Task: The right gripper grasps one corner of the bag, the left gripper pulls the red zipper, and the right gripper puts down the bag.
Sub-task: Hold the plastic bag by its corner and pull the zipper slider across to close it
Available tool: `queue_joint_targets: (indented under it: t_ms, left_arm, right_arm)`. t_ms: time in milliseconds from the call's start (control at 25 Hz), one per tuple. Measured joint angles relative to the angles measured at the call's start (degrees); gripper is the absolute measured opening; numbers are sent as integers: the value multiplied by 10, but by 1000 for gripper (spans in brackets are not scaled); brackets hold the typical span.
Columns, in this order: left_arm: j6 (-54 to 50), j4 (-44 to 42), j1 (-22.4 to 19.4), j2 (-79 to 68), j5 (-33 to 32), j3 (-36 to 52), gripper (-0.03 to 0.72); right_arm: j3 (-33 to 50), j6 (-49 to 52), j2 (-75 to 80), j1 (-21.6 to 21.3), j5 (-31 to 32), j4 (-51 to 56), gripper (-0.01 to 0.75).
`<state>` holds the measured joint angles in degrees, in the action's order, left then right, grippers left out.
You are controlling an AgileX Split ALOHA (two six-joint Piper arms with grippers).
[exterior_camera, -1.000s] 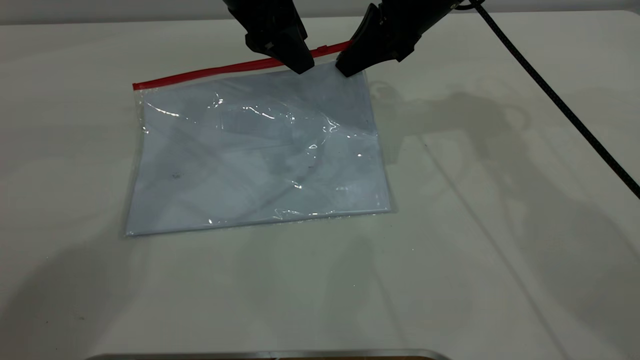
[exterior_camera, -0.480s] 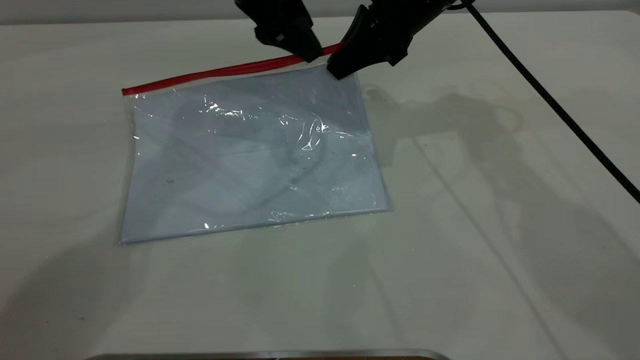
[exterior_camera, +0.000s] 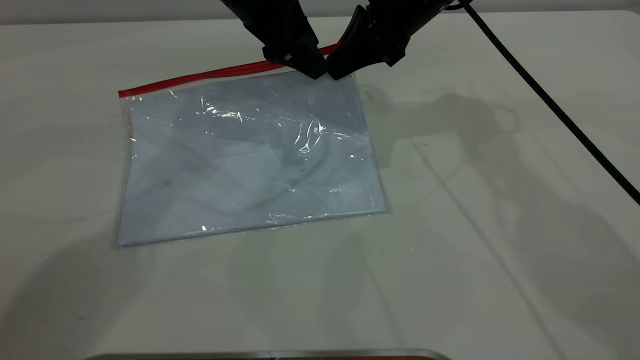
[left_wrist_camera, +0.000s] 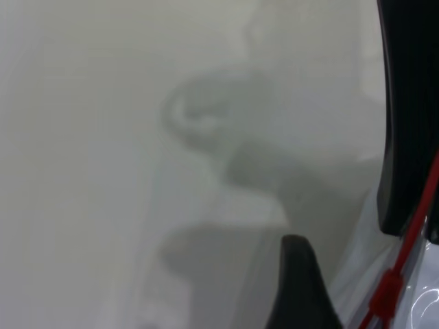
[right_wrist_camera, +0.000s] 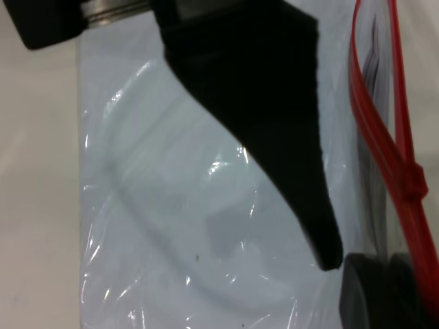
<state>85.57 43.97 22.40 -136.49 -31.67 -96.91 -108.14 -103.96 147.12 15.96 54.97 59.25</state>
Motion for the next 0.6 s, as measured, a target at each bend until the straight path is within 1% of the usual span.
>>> queue_joint_targets:
  t_ms: [80,200,360,400,560,600]
  left_arm:
    - [0,1,0,-1,0,0,499]
    - [0,1,0,-1,0,0,414]
    - [1,1,0,-2,3,0,268]
    - [2,1,0,-2,3,0,221]
    - [5,1,0,-2,3,0,87]
    - [4,1,0,-2,4,0,64]
  right_arm:
    - [0,0,0,0,-1,0,34]
    - [0,0,0,0,-2,0,34]
    - [0,0,0,0,-4,0,34]
    - [0,0,0,0,-5,0,34]
    - [0,0,0,0,-7,0,34]
    - [0,1,0,0,-8,1,34]
